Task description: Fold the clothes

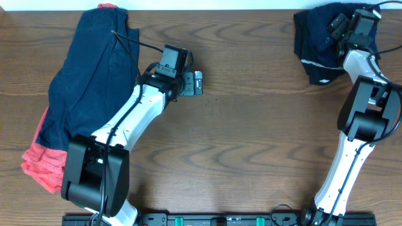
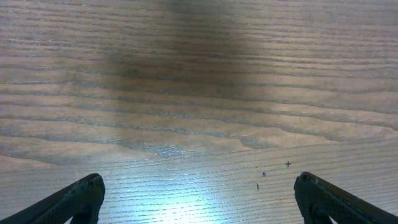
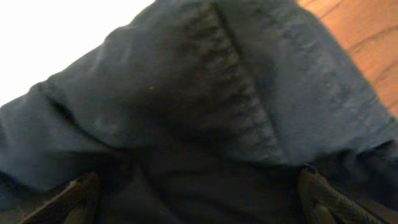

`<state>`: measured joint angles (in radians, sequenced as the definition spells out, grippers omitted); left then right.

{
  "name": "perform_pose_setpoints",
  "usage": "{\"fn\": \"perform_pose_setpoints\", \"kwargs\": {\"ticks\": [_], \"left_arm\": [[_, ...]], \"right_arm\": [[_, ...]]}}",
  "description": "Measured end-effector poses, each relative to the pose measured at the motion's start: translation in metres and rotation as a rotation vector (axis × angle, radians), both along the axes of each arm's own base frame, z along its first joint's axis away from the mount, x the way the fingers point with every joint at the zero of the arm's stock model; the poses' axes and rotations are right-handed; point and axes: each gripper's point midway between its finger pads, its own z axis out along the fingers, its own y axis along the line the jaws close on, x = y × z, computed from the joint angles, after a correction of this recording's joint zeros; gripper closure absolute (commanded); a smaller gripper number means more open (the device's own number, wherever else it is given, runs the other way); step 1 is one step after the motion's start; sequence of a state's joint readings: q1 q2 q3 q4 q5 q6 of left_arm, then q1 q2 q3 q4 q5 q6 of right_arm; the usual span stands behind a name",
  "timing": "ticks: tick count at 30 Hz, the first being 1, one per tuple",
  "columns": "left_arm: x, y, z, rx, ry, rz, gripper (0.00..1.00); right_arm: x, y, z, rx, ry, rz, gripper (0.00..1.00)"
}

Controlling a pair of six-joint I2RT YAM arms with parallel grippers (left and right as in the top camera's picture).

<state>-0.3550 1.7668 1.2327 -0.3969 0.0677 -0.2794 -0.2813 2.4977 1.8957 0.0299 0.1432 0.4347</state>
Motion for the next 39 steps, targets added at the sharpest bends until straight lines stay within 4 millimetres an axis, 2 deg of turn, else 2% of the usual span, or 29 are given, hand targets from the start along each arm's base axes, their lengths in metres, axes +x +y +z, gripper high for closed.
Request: {"fn": "perform_pose_setpoints", "kwargs": {"ticks": [5,12,19,21,24,28,30,31,33,34,37,38,39], "left_arm": [[0.000,0.000,0.000,0.000,0.000,0.000,0.01],[0.000,0.000,0.000,0.000,0.000,0.000,0.01],[0.000,0.000,0.000,0.000,0.000,0.000,0.01],[0.000,0.000,0.000,0.000,0.000,0.000,0.01],[0.000,0.000,0.000,0.000,0.000,0.000,0.01],[0.000,0.000,0.000,0.000,0.000,0.000,0.01],[0.000,0.000,0.000,0.000,0.000,0.000,0.01],[0.000,0.000,0.000,0.000,0.000,0.000,0.02],[0.000,0.000,0.000,0.000,0.000,0.000,0.01],[0.000,0.000,0.000,0.001,0.000,0.000,0.01],[0.000,0.000,0.000,0.000,0.000,0.000,0.01],[0.000,0.000,0.000,0.001,0.000,0.000,0.01],[0.000,0.000,0.000,0.000,0.000,0.000,0.01]], "right_arm": [[-0.002,-0.005,-0.001,0.006,0.001,0.008,0.01],[0.002,-0.002,0.001,-0.001,-0.007,0.051,0.01],[0.006,0.004,0.013,0.003,-0.021,0.135,0.01],[0.007,0.011,0.025,-0.003,-0.026,0.175,0.01],[0.005,0.030,0.057,-0.008,-0.030,0.255,0.01],[-0.003,0.074,0.116,-0.026,-0.042,0.386,0.01],[-0.008,0.097,0.134,-0.033,-0.032,0.441,0.01],[-0.012,0.110,0.141,-0.037,-0.019,0.473,0.04],[-0.018,0.133,0.142,-0.044,0.022,0.535,0.18],[-0.022,0.144,0.137,-0.054,0.054,0.571,0.30],[-0.033,0.172,0.113,-0.051,0.152,0.654,0.92],[-0.035,0.179,0.104,-0.050,0.181,0.675,0.99],[-0.037,0.183,0.096,-0.050,0.205,0.691,0.99]]}}
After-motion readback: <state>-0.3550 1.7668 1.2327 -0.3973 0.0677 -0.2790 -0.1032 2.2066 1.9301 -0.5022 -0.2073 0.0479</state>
